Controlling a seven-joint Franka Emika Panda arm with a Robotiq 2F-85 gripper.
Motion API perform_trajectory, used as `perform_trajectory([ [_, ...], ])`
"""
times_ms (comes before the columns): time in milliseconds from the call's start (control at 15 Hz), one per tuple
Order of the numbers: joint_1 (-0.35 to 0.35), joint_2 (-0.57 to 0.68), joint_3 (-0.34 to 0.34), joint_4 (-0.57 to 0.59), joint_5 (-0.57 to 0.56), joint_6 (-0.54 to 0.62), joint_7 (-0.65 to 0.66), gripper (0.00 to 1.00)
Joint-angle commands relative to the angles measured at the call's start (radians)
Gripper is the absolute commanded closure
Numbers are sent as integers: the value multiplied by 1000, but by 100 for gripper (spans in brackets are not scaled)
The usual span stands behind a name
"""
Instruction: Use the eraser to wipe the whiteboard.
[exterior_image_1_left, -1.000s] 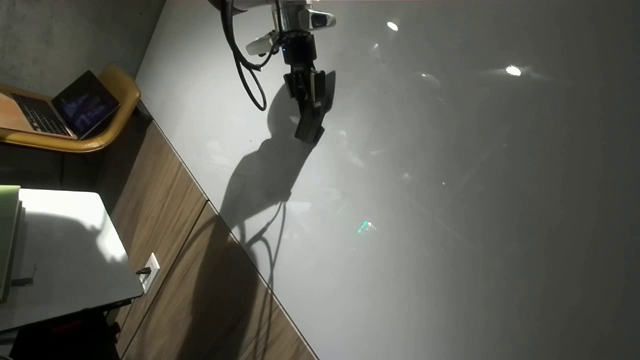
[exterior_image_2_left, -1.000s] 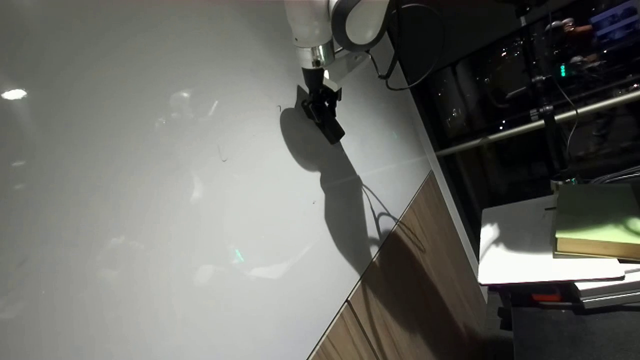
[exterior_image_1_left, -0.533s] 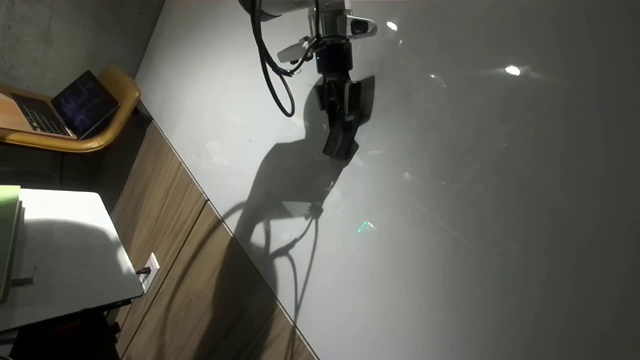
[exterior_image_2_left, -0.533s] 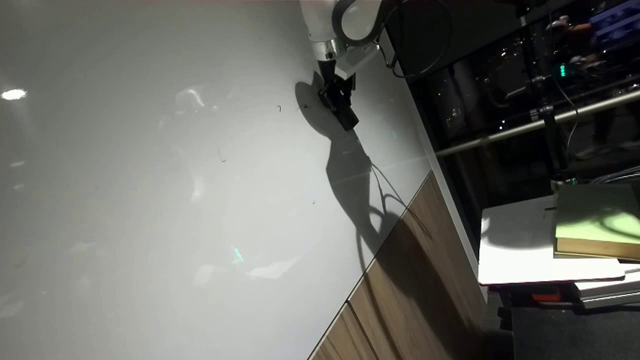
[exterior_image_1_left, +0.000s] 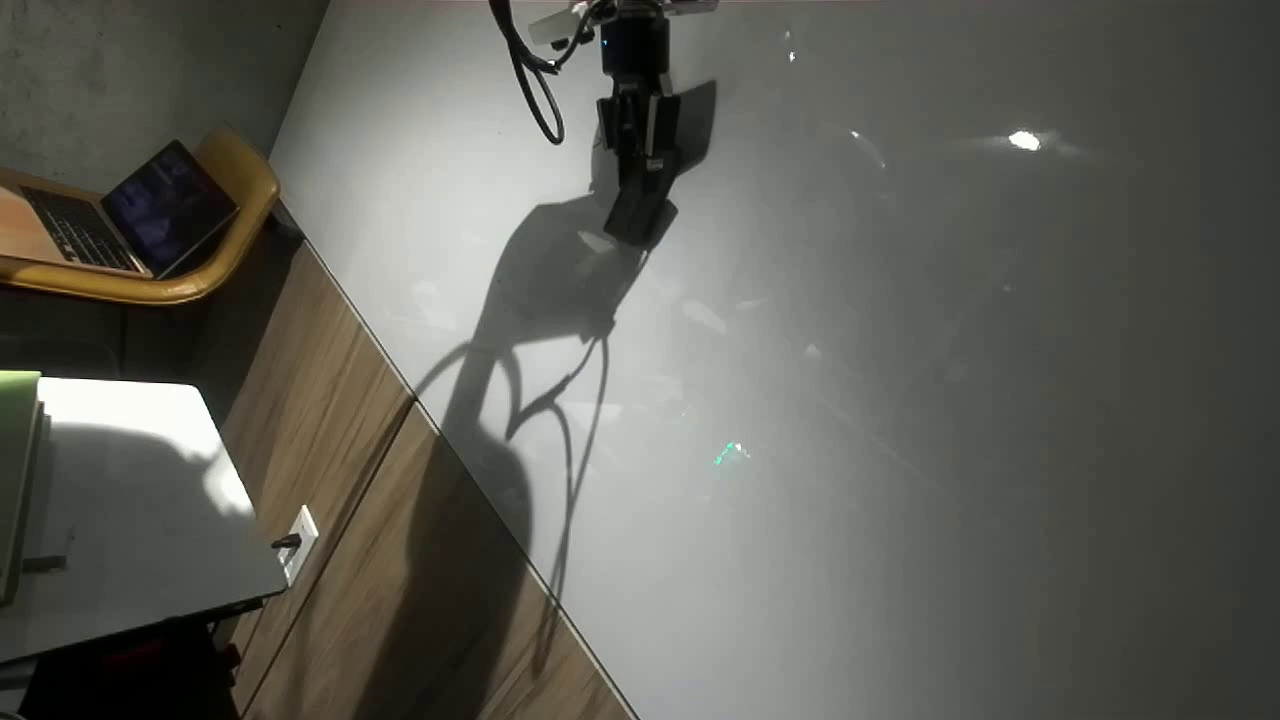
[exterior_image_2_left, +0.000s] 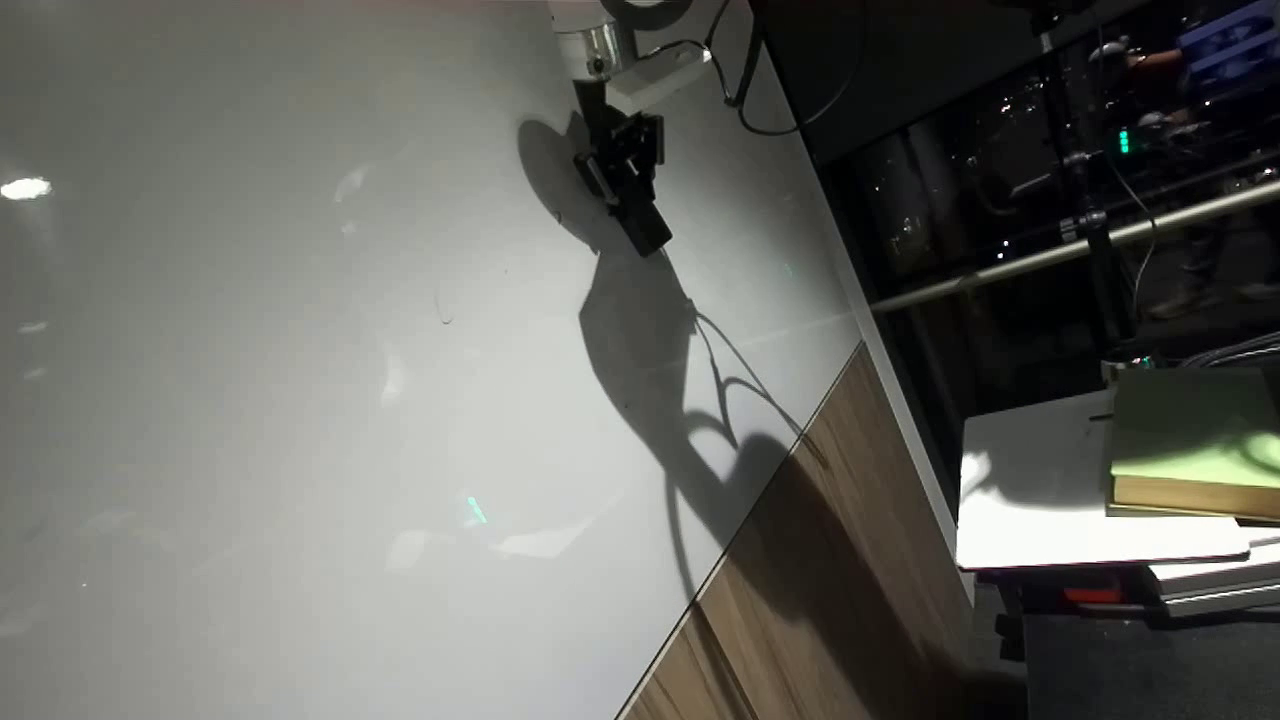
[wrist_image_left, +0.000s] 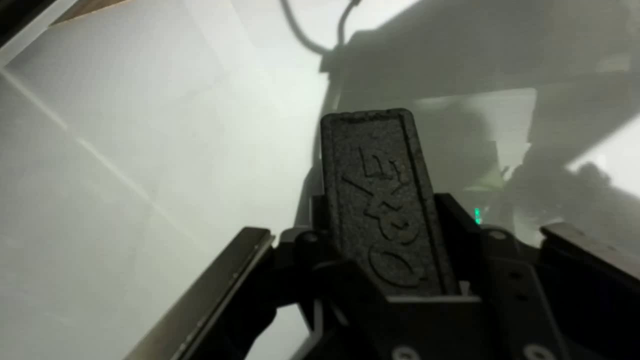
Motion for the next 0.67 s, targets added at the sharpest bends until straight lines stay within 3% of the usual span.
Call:
perform_trajectory([
  [0, 43, 61, 46, 96, 19, 35, 23, 71],
  [600, 101, 76, 99, 158, 16, 24, 20, 71],
])
